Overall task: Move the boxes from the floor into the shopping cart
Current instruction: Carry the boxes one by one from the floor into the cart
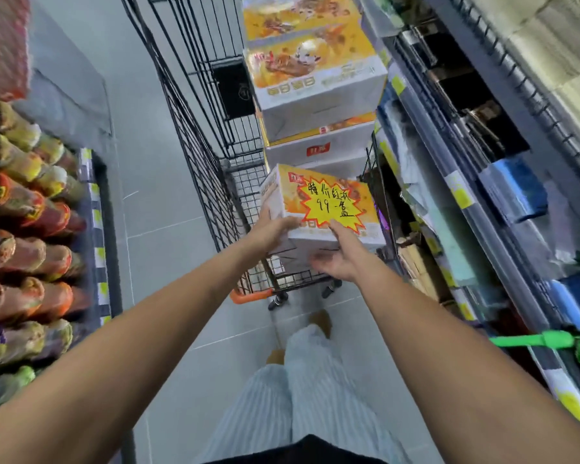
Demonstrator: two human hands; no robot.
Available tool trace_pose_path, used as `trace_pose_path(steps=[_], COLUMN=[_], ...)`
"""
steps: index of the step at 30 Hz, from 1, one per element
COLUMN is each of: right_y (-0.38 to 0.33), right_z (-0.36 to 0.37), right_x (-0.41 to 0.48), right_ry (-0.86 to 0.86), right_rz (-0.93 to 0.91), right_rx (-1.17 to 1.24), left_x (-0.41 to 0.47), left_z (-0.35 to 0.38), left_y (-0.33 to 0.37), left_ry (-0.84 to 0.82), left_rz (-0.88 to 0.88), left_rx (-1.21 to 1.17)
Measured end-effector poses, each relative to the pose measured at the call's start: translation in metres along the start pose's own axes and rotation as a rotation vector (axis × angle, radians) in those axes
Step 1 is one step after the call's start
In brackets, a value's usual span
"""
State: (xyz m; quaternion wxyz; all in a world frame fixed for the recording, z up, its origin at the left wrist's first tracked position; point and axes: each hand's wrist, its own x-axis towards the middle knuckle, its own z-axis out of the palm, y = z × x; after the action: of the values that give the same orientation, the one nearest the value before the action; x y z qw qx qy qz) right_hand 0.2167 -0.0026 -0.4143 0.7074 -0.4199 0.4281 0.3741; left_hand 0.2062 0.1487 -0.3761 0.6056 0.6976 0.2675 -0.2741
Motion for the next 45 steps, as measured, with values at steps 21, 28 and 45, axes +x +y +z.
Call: trace_pose_path(steps=[21, 28, 45], right_y=[-0.058, -0.019, 0.147], right_z=[-0.017, -0.029, -0.18], right_x=[0.051, -0.008, -0.25], right_ry=[0.113, 0.137, 0.576], right_rz=[-0.039, -0.261, -0.645], right_rx=[0.025, -0.036, 0.351], left_x=[0.078, 0.026, -0.188], left_z=[0.005, 0.015, 0.191], left_y=[0.007, 0.036, 0.004], left_ry=[0.055, -0.085, -0.793], left_rz=[-0.221, -0.019, 0.182], left_rx=[0.052, 0.197, 0.678])
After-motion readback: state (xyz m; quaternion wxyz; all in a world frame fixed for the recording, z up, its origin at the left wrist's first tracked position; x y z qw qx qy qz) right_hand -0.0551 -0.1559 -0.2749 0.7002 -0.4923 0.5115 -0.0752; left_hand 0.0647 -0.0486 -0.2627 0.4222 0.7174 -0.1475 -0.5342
